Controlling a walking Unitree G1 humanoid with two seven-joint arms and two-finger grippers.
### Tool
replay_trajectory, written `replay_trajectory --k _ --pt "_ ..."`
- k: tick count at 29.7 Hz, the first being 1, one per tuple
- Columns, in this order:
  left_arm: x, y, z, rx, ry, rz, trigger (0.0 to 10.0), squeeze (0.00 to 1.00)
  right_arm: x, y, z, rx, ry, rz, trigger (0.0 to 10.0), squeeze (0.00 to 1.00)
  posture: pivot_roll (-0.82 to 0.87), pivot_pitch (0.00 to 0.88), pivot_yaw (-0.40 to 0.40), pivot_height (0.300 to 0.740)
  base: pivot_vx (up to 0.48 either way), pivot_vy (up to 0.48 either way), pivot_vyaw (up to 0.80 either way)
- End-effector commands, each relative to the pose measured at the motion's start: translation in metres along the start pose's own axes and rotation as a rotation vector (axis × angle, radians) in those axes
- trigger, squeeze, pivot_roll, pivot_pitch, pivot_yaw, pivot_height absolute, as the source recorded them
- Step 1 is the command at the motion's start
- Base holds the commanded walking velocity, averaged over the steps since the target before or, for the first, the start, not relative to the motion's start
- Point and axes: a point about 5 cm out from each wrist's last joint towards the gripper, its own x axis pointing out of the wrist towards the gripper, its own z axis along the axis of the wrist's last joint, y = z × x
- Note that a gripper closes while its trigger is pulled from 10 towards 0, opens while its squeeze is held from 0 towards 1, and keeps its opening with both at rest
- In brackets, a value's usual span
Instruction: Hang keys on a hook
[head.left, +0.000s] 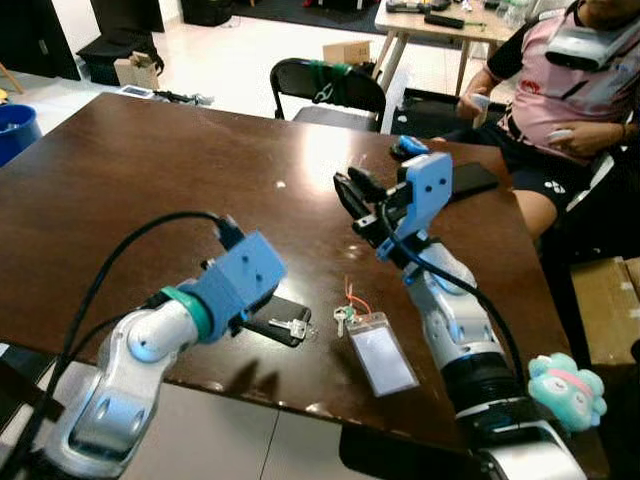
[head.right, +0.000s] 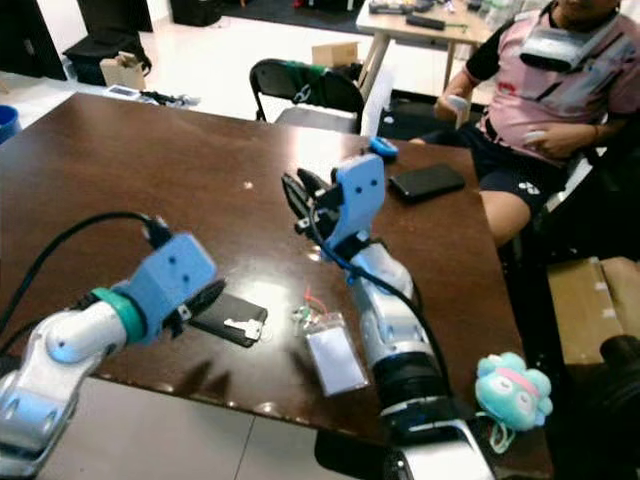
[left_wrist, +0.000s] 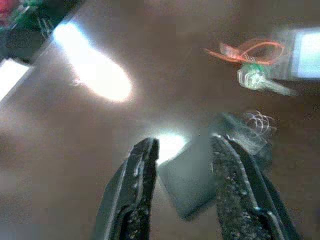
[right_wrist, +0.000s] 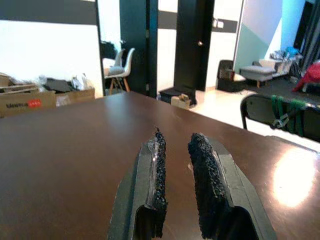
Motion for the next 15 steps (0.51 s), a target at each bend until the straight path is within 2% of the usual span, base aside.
replay_trajectory --k 1,3,4,7,11,15 --pt "-0.0068 -0.0241 -0.0065 0.048 0.035 -0.191 10.0 0.00 -0.0031 -0.0013 -0.0077 0.011 0.029 0.011 10.0 0.00 0.17 0.102 0.048 0.740 0.000 0.000 0.00" --pt "-0.0078 -0.0256 -0.0074 0.034 0.032 -0.198 10.0 0.00 -0.0031 -0.0015 -0.0079 0.009 0.030 0.014 10.0 0.00 0.17 0.100 0.051 0.740 0.000 0.000 0.00" --pt "-0.0079 -0.0260 -0.0083 -0.004 0.031 -0.195 10.0 0.00 -0.0033 -0.0019 -0.0081 0.008 0.034 0.018 10.0 0.00 0.17 0.099 0.052 0.740 0.000 0.000 0.00" --pt "-0.0079 -0.0260 -0.0083 -0.004 0.031 -0.195 10.0 0.00 -0.0033 -0.0019 -0.0081 0.008 0.034 0.018 10.0 0.00 0.17 0.099 0.052 0.740 0.000 0.000 0.00" --pt "-0.0082 -0.0260 -0.0087 -0.053 0.028 -0.199 10.0 0.00 -0.0042 -0.0022 -0.0086 0.003 0.039 0.024 10.0 0.00 0.17 0.092 0.054 0.740 0.000 0.000 0.00" --pt "-0.0051 -0.0200 -0.0076 -0.106 0.028 -0.155 10.0 0.00 -0.0044 -0.0033 -0.0076 0.005 0.041 0.025 10.0 0.00 0.17 0.089 0.055 0.740 0.000 0.000 0.00"
